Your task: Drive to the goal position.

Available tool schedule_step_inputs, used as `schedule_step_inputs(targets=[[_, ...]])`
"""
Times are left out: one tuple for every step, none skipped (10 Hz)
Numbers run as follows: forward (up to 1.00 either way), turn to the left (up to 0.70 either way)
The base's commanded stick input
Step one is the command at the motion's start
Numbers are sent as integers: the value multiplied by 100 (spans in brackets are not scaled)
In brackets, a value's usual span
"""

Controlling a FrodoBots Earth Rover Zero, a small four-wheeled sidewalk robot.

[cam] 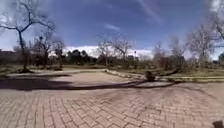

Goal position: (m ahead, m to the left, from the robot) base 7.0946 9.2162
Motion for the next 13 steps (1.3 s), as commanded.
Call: schedule_step_inputs(targets=[[53, 0], [100, 0], [100, 0], [100, 0], [100, 0], [100, 0], [100, 0], [63, 0], [0, 0], [0, 0], [0, 0], [0, 0], [0, 0]])
